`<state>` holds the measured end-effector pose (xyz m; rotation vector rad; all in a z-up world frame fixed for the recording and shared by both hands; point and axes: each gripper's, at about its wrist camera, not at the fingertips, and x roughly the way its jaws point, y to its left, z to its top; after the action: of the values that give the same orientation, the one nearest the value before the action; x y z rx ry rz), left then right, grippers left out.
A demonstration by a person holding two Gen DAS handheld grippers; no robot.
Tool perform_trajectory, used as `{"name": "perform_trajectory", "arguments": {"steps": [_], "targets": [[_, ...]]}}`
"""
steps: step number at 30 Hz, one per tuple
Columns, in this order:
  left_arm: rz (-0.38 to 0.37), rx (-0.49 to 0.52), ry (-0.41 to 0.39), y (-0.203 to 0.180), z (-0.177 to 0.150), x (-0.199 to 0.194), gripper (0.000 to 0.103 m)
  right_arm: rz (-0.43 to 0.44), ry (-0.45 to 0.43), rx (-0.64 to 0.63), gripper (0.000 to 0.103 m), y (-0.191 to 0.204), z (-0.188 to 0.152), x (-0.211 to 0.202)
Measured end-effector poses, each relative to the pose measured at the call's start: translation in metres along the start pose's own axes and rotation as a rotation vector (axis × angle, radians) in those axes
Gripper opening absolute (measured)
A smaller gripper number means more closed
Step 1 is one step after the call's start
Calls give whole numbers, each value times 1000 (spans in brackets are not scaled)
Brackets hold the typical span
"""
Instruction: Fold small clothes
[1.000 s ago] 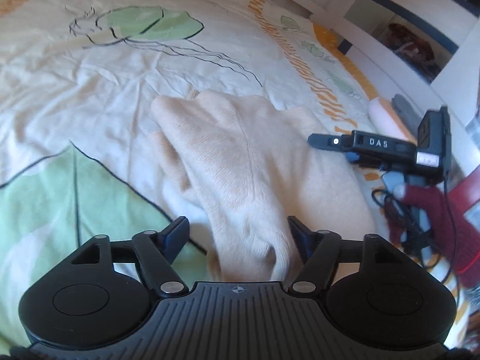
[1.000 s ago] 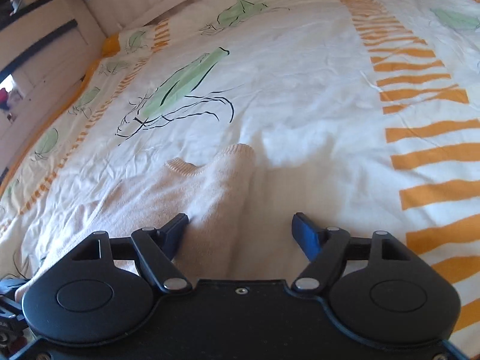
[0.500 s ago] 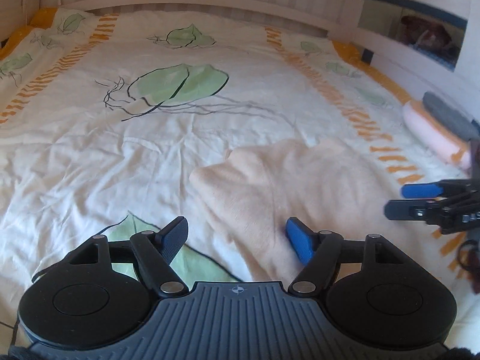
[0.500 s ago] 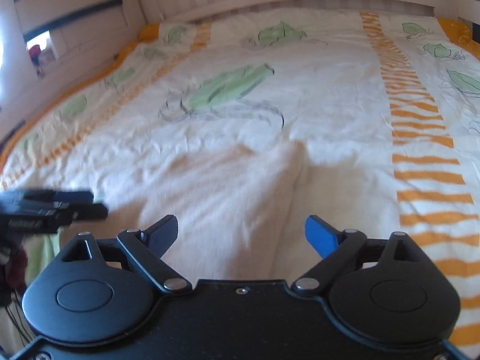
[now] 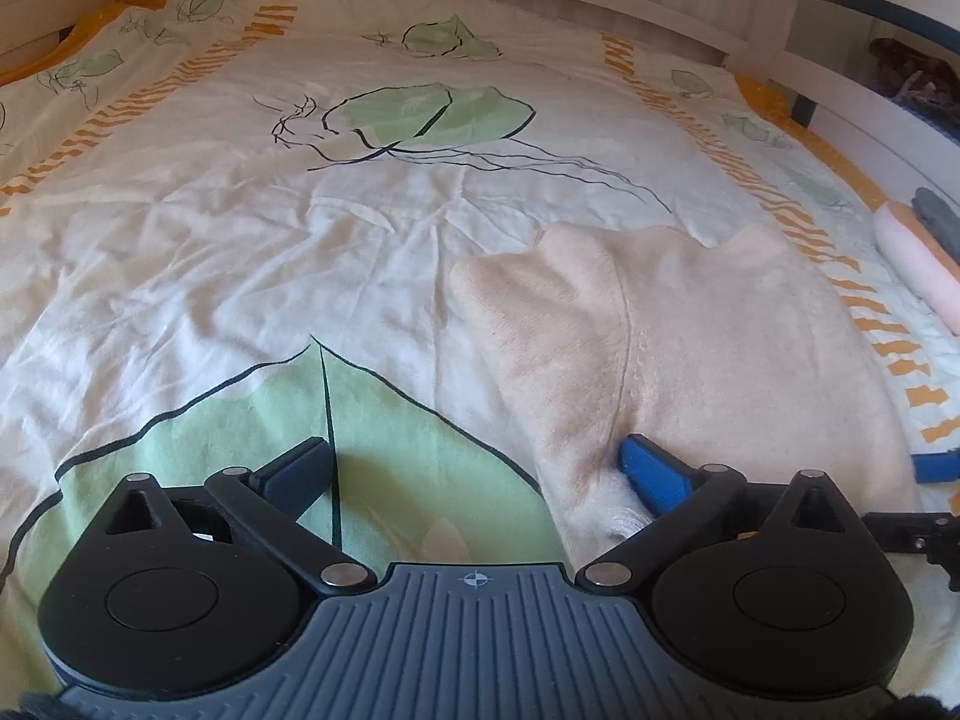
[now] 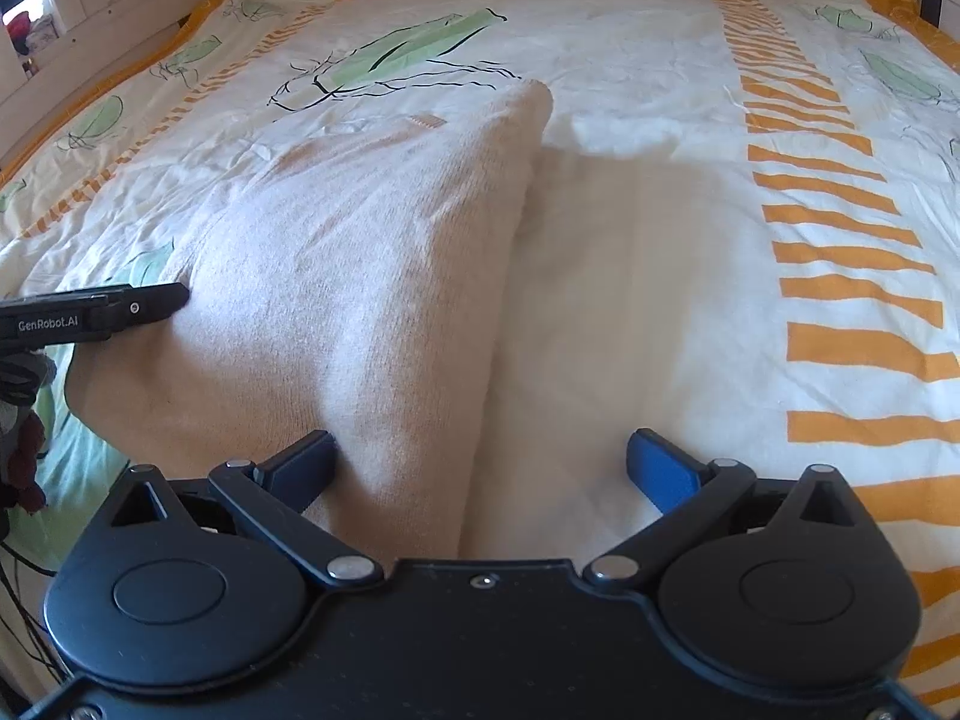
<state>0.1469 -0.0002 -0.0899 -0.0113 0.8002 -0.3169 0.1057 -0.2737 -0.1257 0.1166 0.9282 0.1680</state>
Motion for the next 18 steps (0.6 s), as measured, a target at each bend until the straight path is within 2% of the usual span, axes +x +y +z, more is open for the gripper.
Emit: {"name": "perform_trajectory", "arguments": {"steps": [5, 9, 11, 15, 18], "targets": [[14, 9, -19, -2, -3, -1, 103, -19, -23, -13, 103, 5, -3, 1], [-42, -65, -37, 9, -2, -11, 103, -8, -44, -8, 103, 3, -5, -1], [-37, -89, -67, 11, -5, -26, 102, -4, -51, -3, 103, 2, -6, -2], [-28, -51, -92, 3, -11, -53, 102, -7, -57, -4, 103, 3, -6, -2], [-14, -4, -41, -4, -16, -51, 102, -6, -58, -3, 103, 3, -6, -3]]}}
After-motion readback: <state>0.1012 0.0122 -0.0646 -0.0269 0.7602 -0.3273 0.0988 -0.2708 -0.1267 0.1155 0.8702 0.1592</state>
